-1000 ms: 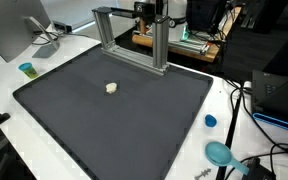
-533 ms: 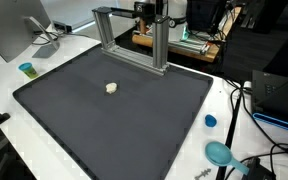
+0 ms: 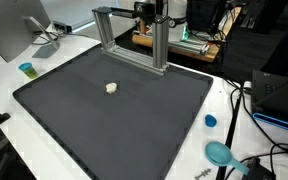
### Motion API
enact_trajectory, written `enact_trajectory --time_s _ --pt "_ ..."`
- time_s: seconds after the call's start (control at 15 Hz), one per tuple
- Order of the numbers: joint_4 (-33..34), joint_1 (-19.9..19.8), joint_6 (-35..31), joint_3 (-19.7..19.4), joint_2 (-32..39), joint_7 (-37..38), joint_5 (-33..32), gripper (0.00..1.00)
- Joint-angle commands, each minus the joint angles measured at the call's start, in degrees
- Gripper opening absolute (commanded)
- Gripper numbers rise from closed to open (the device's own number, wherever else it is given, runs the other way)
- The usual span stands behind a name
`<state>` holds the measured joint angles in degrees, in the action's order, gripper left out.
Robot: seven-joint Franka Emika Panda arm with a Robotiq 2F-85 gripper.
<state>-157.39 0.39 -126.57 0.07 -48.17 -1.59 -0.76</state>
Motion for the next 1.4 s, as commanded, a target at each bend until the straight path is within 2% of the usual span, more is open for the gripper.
enact_trajectory --time_s 0.0,0.33,0.53,0.6,0.67,1.33 --pt "0.1 -0.9 -2.3 -0.5 1.4 -0.5 -1.0 1.0" --pt "0.1 -2.6 -5.5 -0.8 4.2 0.5 -1.1 1.0" --pt "0.1 -4.0 -3.8 0.3 4.2 1.0 -2.5 1.0" --pt "0.1 -3.3 -2.2 -0.4 3.7 0.2 -1.8 1.0" --pt "0.1 -2.8 -3.8 -0.6 4.3 0.3 -1.1 1.0" --pt "0.1 -2.8 -3.2 -0.6 4.3 0.3 -1.2 1.0"
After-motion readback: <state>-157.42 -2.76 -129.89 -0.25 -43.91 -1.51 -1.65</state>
